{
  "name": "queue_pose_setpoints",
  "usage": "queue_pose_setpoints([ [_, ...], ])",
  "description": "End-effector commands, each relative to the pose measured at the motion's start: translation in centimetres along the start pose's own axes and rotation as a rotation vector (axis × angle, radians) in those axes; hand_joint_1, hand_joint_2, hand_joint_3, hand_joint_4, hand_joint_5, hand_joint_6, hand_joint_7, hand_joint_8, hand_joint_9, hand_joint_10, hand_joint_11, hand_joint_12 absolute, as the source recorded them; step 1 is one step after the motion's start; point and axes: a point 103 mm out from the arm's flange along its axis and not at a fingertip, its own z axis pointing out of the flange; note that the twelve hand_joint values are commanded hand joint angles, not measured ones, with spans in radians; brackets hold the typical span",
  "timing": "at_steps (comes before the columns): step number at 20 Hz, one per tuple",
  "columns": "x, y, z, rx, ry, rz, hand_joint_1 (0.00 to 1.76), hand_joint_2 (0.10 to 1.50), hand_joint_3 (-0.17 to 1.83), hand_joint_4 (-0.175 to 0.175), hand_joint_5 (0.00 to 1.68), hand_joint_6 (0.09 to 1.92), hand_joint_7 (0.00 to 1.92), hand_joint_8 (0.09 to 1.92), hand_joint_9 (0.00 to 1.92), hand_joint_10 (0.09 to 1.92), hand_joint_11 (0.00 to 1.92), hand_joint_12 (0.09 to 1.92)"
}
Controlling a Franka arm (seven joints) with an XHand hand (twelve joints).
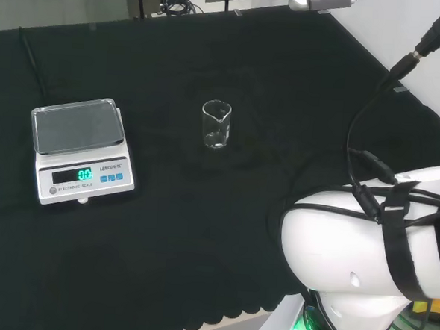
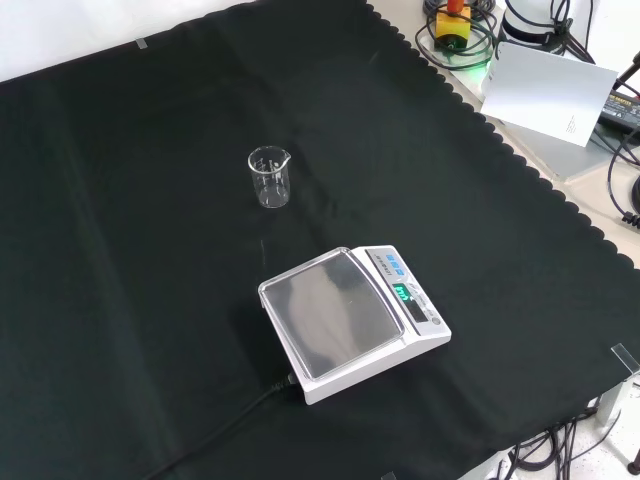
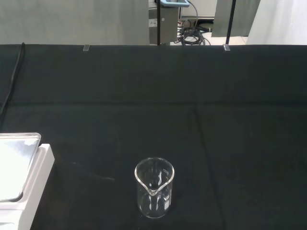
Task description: Pick up the beaker.
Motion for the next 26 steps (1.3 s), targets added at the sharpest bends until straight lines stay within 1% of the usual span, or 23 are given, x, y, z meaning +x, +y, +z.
queue_pose_setpoints([
  [1,0.0,0.0,0.0,-0.008,-0.008,0.0,0.45,0.59,0.47,-0.006,0.05,0.16,0.07,0.68,0.29,0.77,0.09,1.44],
  [2,0.0,0.1,0.0,-0.008,-0.007,0.001,0.45,0.62,0.41,-0.006,0.06,0.11,0.06,0.7,0.28,0.79,0.07,1.48],
  [4,0.0,0.2,0.1,-0.006,-0.007,0.002,0.45,0.66,0.33,-0.006,0.09,0.09,0.05,0.71,0.27,0.8,0.06,1.51],
  [8,-0.3,1.4,0.9,0.014,-0.005,0.005,0.45,0.68,0.29,-0.006,0.1,0.09,0.04,0.71,0.27,0.81,0.05,1.52],
  [11,-0.4,3.0,2.6,0.045,0.001,0.011,0.45,0.69,0.28,-0.006,0.09,0.09,0.04,0.71,0.24,0.81,0.02,1.52],
  [14,-0.2,5.2,4.7,0.073,0.001,0.01,0.45,0.7,0.25,-0.003,0.06,0.09,0.01,0.7,0.19,0.82,0.0,1.5],
  [19,0.8,8.6,9.1,0.104,0.004,-0.017,0.45,0.7,0.23,-0.001,0.03,0.09,0.0,0.66,0.14,0.83,0.0,1.46],
  [21,1.1,9.7,10.9,0.129,0.007,-0.022,0.45,0.71,0.22,0.0,0.03,0.09,0.0,0.64,0.13,0.83,0.0,1.43],
  [23,1.4,10.7,12.7,0.161,0.0,-0.022,0.45,0.71,0.21,0.0,0.02,0.09,0.0,0.58,0.11,0.83,0.0,1.4],
  [26,1.6,11.8,15.1,0.176,0.008,-0.028,0.45,0.71,0.19,0.001,0.0,0.09,0.0,0.47,0.08,0.83,0.0,1.35],
])
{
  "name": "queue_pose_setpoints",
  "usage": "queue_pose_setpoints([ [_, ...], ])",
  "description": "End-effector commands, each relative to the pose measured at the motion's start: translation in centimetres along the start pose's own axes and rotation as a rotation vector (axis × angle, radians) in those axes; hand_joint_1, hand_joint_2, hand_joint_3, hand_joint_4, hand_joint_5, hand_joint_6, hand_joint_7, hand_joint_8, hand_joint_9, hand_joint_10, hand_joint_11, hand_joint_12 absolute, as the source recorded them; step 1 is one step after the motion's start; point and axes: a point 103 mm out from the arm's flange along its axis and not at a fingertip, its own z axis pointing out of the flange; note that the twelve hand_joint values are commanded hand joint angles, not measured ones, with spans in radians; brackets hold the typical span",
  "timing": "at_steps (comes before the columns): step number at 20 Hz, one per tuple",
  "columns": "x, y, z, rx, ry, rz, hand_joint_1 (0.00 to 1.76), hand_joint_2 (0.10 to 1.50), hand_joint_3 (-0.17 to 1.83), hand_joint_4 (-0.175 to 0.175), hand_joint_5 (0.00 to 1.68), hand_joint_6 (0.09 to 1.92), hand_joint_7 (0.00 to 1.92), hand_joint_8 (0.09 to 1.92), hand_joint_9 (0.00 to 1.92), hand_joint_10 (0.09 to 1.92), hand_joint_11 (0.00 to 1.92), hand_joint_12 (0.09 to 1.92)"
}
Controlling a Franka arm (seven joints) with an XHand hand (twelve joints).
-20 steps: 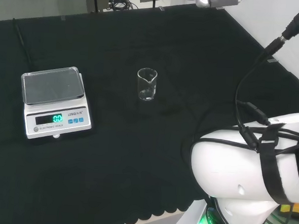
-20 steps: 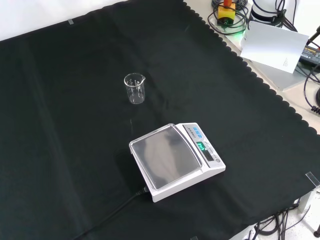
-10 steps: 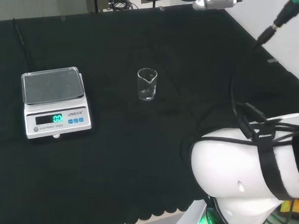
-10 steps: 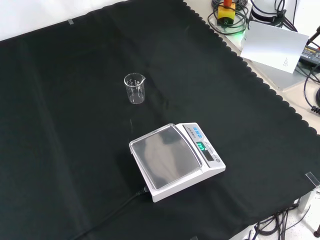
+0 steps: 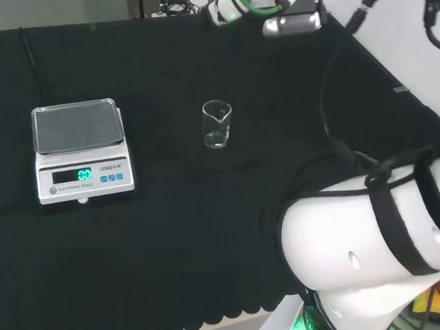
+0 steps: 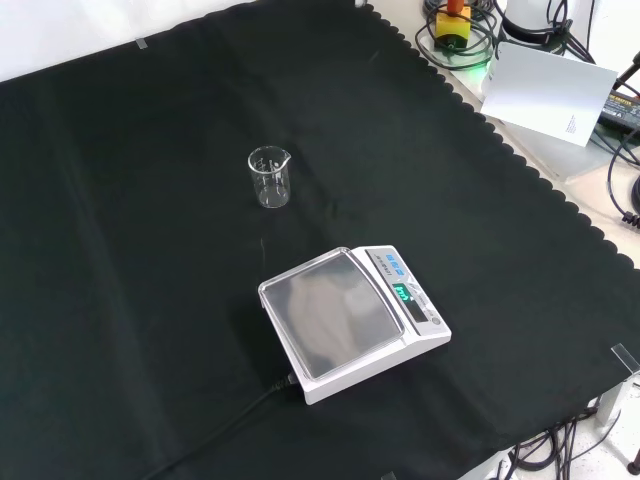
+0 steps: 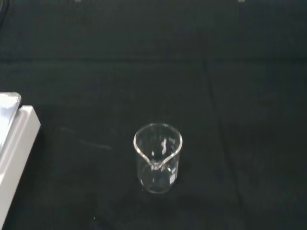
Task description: Pick up the beaker.
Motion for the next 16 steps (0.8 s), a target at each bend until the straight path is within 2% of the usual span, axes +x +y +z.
queue_pose_setpoints([
  [1,1.0,5.5,6.3,0.04,0.018,-0.025,0.45,0.71,0.19,0.002,0.0,0.09,0.0,0.44,0.07,0.83,0.0,1.33],
  [6,1.2,8.2,10.4,0.058,0.014,-0.039,0.45,0.72,0.17,0.005,0.0,0.09,0.0,0.38,0.03,0.83,0.0,1.25],
  [16,0.8,11.9,19.1,0.157,0.043,-0.038,0.45,0.72,0.16,0.006,0.0,0.09,0.0,0.37,0.03,0.83,0.0,1.24],
])
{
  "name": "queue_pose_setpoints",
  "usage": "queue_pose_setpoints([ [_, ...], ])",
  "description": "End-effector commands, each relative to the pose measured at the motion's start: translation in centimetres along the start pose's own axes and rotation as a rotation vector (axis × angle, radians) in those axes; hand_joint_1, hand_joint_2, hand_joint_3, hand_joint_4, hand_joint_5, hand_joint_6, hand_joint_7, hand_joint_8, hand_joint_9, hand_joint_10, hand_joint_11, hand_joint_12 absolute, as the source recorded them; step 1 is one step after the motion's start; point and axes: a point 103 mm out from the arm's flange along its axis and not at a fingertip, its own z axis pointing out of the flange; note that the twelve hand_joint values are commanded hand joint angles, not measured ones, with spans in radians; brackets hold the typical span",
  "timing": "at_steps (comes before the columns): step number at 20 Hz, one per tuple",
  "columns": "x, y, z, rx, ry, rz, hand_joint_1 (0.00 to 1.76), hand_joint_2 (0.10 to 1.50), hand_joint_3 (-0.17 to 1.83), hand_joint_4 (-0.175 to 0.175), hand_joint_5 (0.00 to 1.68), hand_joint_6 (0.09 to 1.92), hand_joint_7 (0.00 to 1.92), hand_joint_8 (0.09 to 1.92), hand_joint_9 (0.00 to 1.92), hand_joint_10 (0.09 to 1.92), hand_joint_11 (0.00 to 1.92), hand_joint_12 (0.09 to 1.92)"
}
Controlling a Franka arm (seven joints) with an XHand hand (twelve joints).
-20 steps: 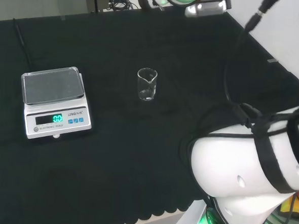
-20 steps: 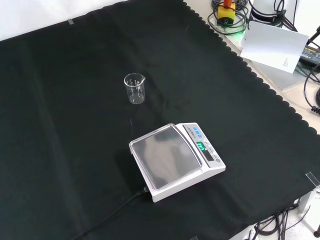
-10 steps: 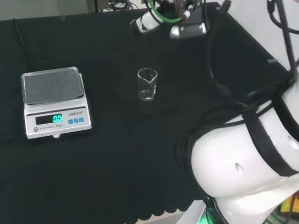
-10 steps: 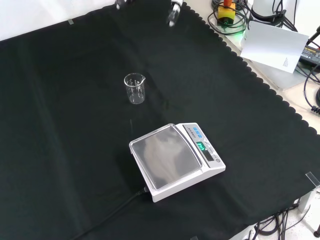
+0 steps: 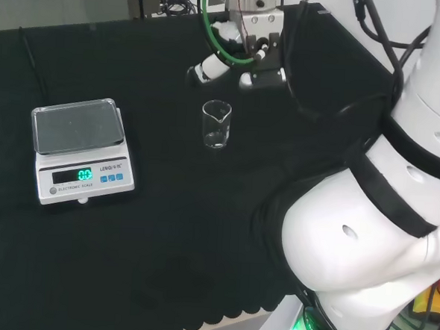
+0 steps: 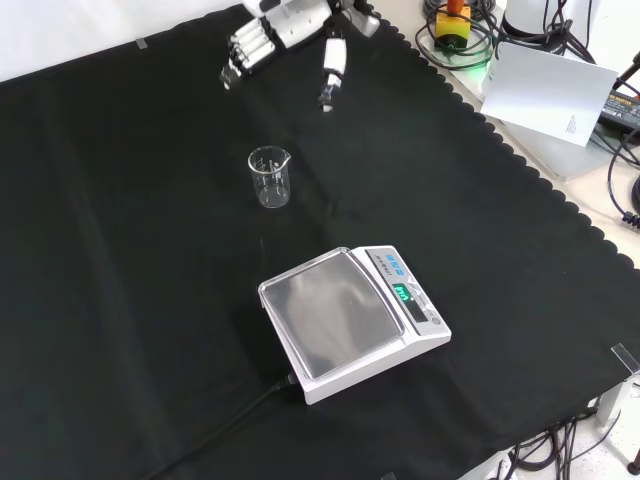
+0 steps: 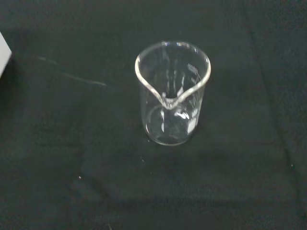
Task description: Pick up the beaker.
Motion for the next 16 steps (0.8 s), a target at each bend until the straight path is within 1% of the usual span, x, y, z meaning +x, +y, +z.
queue_pose_setpoints([
  [1,-0.1,5.3,6.2,0.02,0.05,-0.017,0.45,0.72,0.16,0.006,0.0,0.09,0.0,0.37,0.03,0.83,0.0,1.24],
  [5,-0.1,6.8,8.2,0.031,0.093,-0.017,0.44,0.72,0.16,0.006,0.0,0.09,0.0,0.37,0.03,0.83,0.0,1.24],
  [7,0.1,7.4,9.4,0.045,0.098,-0.023,0.44,0.72,0.16,0.006,0.0,0.09,0.0,0.37,0.03,0.83,0.0,1.24],
  [10,-0.1,8.1,11.2,0.068,0.111,-0.019,0.44,0.72,0.16,0.006,0.0,0.09,0.0,0.37,0.03,0.83,0.0,1.24],
  [16,-1.5,9.5,12.5,0.071,0.108,0.006,0.44,0.72,0.15,0.005,0.0,0.09,0.0,0.37,0.03,0.83,0.0,1.23],
])
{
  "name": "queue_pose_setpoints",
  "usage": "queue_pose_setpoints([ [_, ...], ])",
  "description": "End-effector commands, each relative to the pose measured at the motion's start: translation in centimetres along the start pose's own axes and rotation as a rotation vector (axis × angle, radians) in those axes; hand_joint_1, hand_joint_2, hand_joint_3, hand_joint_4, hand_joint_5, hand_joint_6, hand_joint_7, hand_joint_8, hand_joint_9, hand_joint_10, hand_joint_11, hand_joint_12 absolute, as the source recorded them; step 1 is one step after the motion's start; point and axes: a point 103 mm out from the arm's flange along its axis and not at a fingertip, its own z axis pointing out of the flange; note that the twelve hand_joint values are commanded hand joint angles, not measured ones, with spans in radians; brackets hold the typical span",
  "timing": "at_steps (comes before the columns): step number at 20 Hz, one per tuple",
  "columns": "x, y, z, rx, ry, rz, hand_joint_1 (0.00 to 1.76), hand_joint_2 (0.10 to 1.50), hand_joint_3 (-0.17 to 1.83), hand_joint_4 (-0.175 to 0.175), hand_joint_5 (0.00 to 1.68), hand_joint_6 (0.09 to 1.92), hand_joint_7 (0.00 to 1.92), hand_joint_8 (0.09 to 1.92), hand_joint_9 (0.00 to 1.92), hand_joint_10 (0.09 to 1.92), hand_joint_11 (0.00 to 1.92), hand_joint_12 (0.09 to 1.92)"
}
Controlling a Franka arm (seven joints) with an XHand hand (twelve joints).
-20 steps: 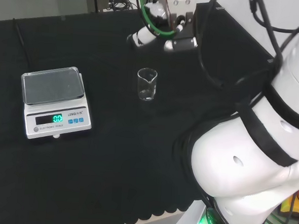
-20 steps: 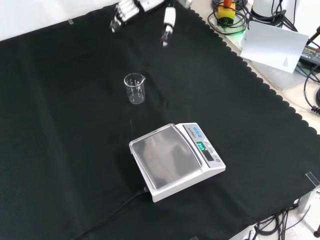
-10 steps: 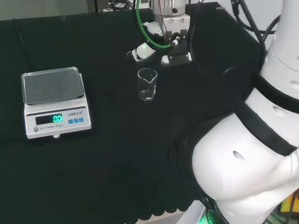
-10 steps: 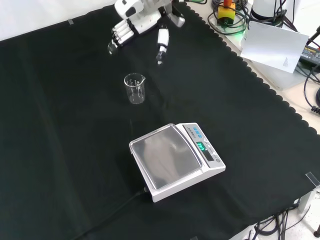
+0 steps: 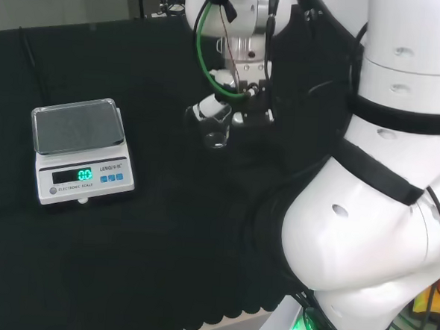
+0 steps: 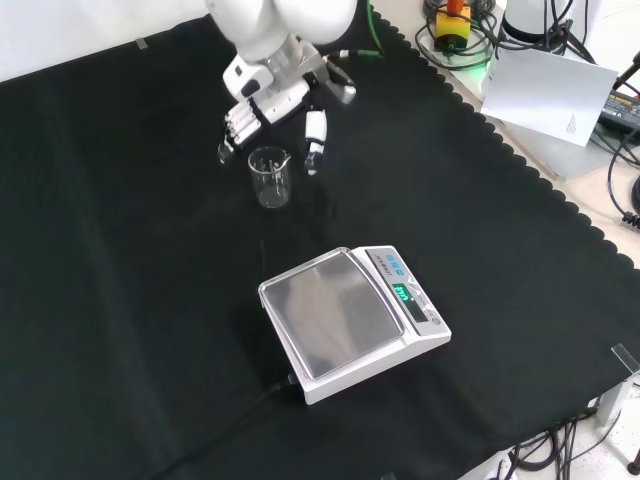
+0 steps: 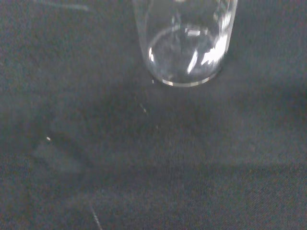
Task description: Pick up the beaker.
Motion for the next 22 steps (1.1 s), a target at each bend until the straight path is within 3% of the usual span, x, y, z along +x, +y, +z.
queue_pose_setpoints([
  [1,-1.6,3.2,1.1,-0.03,0.031,0.02,0.44,0.72,0.15,0.005,0.0,0.09,0.0,0.37,0.03,0.83,0.0,1.23],
  [9,-3.0,3.9,1.5,-0.016,0.024,0.046,0.44,0.72,0.15,0.005,0.0,0.09,0.0,0.37,0.04,0.83,0.0,1.23],
  [14,-2.3,4.2,3.0,0.004,0.019,0.03,0.46,0.73,0.14,0.009,0.0,0.09,0.0,0.42,0.06,0.84,0.0,1.28],
  [18,-2.0,4.3,3.2,0.004,0.017,0.027,0.57,0.75,0.15,0.034,0.11,0.09,0.07,0.65,0.27,0.82,0.06,1.5],
  [22,-2.0,4.3,3.1,-0.022,0.022,0.03,0.76,0.76,0.3,0.041,0.33,0.09,0.31,0.78,0.65,0.71,0.48,1.35],
])
